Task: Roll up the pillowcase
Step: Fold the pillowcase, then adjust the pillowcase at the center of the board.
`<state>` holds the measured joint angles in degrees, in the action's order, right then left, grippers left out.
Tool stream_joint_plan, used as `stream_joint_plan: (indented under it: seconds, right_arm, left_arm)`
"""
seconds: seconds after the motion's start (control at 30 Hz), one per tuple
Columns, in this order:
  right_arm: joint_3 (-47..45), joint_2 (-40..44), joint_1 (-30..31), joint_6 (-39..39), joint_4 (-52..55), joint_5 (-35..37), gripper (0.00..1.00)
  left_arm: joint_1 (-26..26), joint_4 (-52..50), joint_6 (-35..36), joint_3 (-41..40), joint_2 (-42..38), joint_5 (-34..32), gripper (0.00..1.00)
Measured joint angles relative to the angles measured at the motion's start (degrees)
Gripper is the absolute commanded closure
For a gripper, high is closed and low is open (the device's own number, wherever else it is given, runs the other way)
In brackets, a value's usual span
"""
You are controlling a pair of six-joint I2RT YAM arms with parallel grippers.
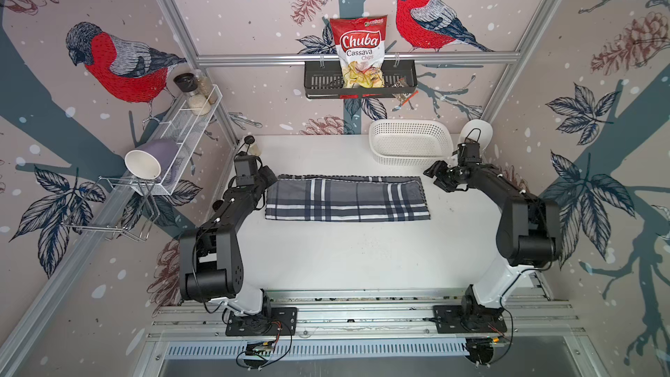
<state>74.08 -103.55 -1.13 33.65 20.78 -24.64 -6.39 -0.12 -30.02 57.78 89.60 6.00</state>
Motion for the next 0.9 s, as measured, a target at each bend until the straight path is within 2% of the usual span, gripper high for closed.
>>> stream_joint_plan:
  seconds: [0.03,0.1,0.17,0.27,0.3,0.37,0.4,0.47,0.57,0.6,0.67,0.9]
  right_arm:
    - [1.55,-0.83,-0.44,0.90,-0.04,-0.68,0.27]
    - [4.20,-1.40,-1.05,1.18,-0.11,-1.44,0.27]
    - [4.50,-0.04,-0.92,1.20,-0.79,-1.66,0.28]
    - [0.00,5.55,1.27,1.16,-1.92,-0.98,0.29]
    - [-2.12,7.96,2.99,0.81,-2.05,0.26,0.31]
    - [-5.92,11.78,7.69,-0.76,-2.38,3.98,0.37]
    - [-7.69,12.92,10.27,-1.42,-2.71,5.97,0.43]
    - [-10.75,13.70,15.67,-2.86,-2.73,10.10,0.63]
    - [-12.94,11.43,22.10,-4.22,-2.49,16.94,0.82]
    - [-12.90,9.75,23.78,-5.07,-2.49,18.88,0.86]
    - [-12.41,6.69,25.79,-5.18,-2.34,21.38,0.88]
    - [-11.67,-0.59,27.19,-5.16,-2.27,26.38,0.92]
  left_arm:
    - [0.04,-0.20,-0.04,1.22,0.33,-0.17,0.16]
    - [0.26,-0.11,-0.09,3.10,-0.04,-0.52,0.14]
    - [0.87,-0.42,-0.22,3.19,-1.73,-1.62,0.17]
    - [2.34,-0.31,0.04,0.13,-6.27,-3.13,0.26]
    - [2.89,-0.33,0.07,-1.90,-8.00,-3.26,0.33]
    - [3.76,-0.59,0.09,-5.73,-10.27,-3.39,0.56]
    - [4.11,-0.83,0.07,-7.65,-11.04,-3.34,0.60]
    - [4.70,-2.19,0.15,-11.10,-12.13,-3.19,0.69]
    - [4.92,-3.26,-0.48,-15.61,-13.18,-3.19,0.83]
    - [4.96,-3.43,-1.16,-16.79,-13.18,-3.17,0.90]
    - [5.01,-3.89,-1.66,-18.23,-12.44,-3.15,0.97]
    - [5.88,-3.02,-4.04,-19.61,-6.64,-0.79,0.98]
